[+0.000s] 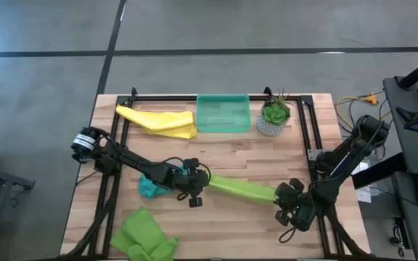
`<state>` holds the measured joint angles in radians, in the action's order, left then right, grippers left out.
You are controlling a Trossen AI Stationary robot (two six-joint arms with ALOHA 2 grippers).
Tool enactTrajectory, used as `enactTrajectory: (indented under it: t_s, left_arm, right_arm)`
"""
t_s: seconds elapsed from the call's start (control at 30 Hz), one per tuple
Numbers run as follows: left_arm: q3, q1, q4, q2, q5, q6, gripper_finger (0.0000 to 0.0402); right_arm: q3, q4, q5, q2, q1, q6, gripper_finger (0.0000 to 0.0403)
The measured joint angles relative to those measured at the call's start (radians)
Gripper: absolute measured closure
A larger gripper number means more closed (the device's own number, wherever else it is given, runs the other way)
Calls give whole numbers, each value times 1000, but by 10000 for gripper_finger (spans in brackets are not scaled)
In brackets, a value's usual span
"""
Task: Fold microfiber towels
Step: Fold the light green microfiber cloth
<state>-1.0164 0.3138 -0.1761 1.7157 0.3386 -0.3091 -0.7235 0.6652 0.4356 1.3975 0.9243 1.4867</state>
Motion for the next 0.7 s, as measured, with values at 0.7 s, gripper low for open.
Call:
enactTrajectory:
  t_s: [0.7]
  left_arm:
    - [10,-63,7,0,10,1,392]
  right_arm:
    - [7,65,7,0,-85,-3,385]
